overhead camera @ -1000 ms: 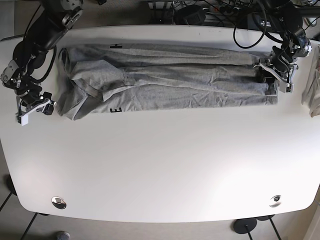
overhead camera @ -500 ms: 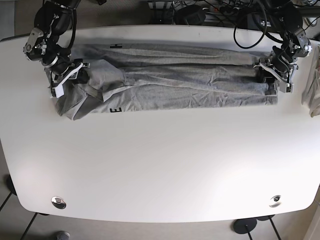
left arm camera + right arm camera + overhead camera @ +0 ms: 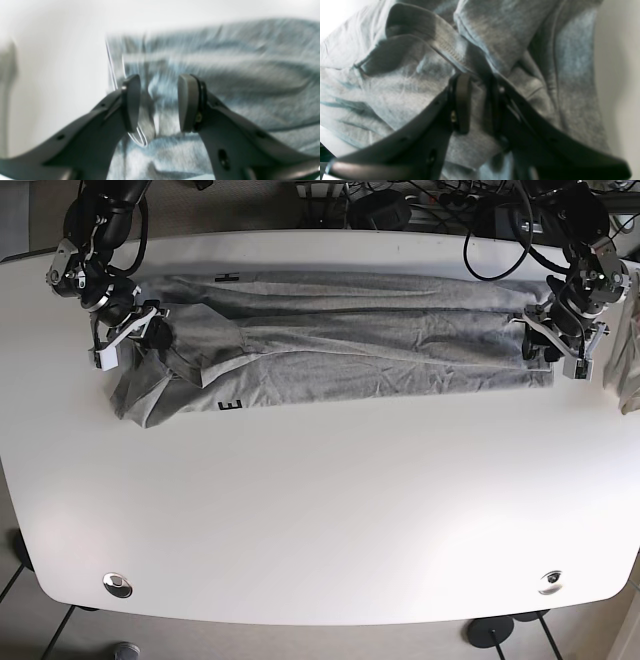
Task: Fold the T-shirt properly
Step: 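Grasp the folded shirt ends with both grippers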
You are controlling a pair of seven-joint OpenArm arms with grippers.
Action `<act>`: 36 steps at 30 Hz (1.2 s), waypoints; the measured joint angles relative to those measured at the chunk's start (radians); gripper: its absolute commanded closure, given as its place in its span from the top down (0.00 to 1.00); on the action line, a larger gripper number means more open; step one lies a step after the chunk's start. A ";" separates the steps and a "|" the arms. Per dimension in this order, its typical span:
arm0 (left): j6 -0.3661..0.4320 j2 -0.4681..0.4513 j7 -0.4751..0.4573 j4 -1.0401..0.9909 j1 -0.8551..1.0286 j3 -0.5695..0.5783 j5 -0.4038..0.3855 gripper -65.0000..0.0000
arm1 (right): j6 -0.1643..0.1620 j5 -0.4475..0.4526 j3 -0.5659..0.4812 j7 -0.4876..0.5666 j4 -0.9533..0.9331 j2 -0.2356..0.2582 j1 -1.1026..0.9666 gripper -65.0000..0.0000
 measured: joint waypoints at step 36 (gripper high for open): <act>-0.153 -0.064 0.036 -0.287 0.035 -0.029 -0.334 0.04 | -0.010 -0.018 0.008 0.004 -0.001 -0.031 0.025 0.20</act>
